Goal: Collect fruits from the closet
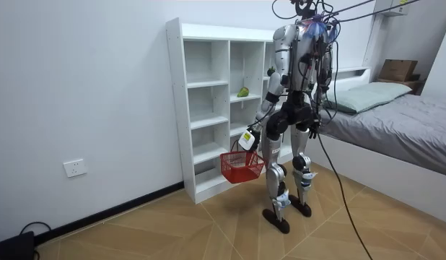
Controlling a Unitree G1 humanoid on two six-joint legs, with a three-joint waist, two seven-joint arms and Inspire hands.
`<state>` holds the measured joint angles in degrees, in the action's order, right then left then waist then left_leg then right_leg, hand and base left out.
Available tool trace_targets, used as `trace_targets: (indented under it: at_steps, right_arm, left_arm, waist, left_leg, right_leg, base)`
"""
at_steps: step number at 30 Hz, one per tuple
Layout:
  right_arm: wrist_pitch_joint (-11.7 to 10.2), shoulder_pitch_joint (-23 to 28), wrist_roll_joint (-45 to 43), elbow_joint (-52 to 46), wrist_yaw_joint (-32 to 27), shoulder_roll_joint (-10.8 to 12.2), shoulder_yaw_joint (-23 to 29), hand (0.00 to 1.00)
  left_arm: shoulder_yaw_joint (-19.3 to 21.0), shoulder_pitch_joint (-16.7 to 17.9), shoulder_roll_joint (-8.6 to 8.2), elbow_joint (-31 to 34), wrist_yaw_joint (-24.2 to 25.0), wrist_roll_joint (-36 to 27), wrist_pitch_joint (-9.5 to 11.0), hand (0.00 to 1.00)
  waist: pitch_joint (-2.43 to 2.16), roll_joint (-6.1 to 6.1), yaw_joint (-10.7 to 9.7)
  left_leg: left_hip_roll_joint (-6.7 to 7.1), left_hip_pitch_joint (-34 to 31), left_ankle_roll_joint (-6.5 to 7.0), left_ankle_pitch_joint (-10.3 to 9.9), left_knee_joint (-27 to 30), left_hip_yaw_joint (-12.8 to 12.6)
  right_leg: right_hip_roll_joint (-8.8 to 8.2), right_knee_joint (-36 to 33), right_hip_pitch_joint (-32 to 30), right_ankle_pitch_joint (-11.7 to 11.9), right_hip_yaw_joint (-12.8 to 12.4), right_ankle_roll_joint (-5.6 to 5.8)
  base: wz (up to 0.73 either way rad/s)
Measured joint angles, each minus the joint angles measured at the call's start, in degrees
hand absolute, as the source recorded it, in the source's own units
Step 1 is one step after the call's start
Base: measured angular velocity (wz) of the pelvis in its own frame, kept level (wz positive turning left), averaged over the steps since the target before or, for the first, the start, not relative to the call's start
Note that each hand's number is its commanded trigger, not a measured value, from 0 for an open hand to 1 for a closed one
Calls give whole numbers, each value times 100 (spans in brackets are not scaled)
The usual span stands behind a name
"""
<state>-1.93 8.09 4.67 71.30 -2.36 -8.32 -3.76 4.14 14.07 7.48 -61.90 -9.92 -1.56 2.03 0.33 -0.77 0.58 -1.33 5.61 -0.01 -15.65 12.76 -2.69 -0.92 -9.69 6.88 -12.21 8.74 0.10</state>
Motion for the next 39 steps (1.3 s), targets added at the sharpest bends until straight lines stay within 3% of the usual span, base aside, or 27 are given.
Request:
trace_targets:
  at_steps: [7,14,19,39]
  right_arm:
    - [0,-4,0,0,2,0,1,0]
    - [0,-5,5,-1,10,0,-3,0]
    - [-9,-16,7,-2,4,1,-3,0]
    - [-224,1,191,-186,-69,-63,-185,0]
  left_arm:
    - [8,-2,1,2,-73,-1,3,100]
    - [6,14,8,2,-92,2,3,100]
    - [-1,13,20,2,-93,2,3,100]
    - [-101,-42,26,-2,-89,0,121,100]
  waist:
    - [-1,-23,4]
    - [-40,-50,20]
    - [-42,-46,26]
    - [18,-12,134]
  left_leg:
    - [3,-6,0,0,2,14]
    - [4,1,-1,1,4,17]
    - [4,3,0,2,4,30]
    - [6,-3,-5,27,-24,95]
  right_leg:
    - [-2,18,-5,-1,17,1]
    - [-2,25,2,-1,24,1]
    - [-3,11,13,0,36,0]
    - [-1,-5,74,7,85,-10]
  base:
    - [0]
    - [0]
    - [0]
    - [1]
